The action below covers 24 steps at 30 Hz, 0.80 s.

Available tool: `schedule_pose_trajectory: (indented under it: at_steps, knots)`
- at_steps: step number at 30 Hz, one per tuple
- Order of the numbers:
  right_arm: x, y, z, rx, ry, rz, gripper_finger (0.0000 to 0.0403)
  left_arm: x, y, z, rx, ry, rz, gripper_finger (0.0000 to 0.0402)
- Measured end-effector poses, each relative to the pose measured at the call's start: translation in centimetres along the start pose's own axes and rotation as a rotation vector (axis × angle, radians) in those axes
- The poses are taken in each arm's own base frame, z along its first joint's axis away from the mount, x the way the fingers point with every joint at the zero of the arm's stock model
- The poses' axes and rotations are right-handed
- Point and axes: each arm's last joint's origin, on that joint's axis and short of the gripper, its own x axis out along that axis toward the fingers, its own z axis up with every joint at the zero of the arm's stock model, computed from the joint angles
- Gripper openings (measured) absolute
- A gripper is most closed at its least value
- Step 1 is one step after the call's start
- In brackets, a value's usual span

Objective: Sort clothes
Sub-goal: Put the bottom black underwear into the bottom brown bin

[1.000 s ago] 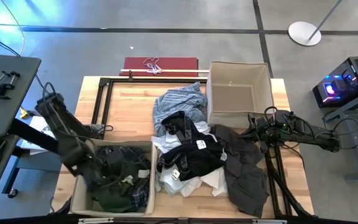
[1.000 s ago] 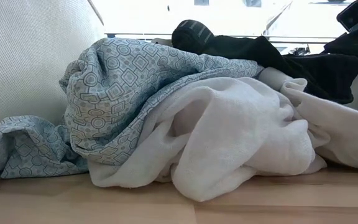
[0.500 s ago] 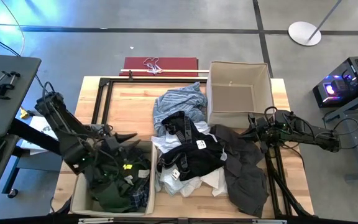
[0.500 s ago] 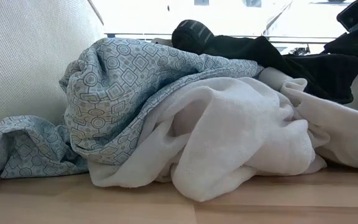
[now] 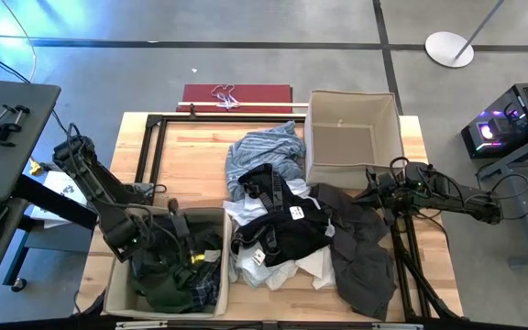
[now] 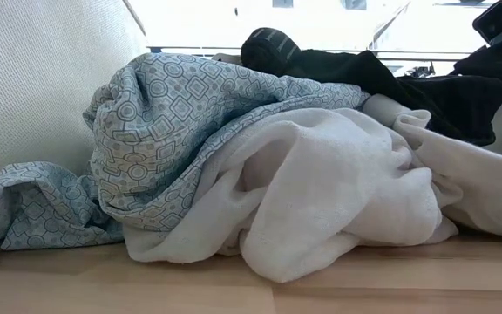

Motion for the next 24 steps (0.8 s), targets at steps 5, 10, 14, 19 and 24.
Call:
schedule_pose_trajectory:
  at_steps: [5,10,14,19,24]
  knots:
    - [0.0,-0.1,0.1,-0.245,-0.005,-0.028,0.0,-0.1,-1.4,1.3,0.134,-0.027,-0.14,0.0078]
    - [-0.1,0.1,1.6,-0.351,-0.166,-0.038,0.0,-0.1,-1.6,1.6,0.183,-0.059,-0.134,0.0074]
    - [-0.9,0.6,4.5,-0.099,-0.53,0.026,0.0,0.0,-1.5,1.7,0.177,-0.07,-0.102,0.0074]
    - [-2.9,1.2,6.9,0.199,-0.849,0.145,0.0,0.5,-1.2,1.9,0.169,-0.07,-0.073,0.0074]
    - [-3.3,0.8,7.7,0.407,-1.007,0.081,0.0,1.0,-1.0,2.0,0.165,-0.067,-0.055,0.0074]
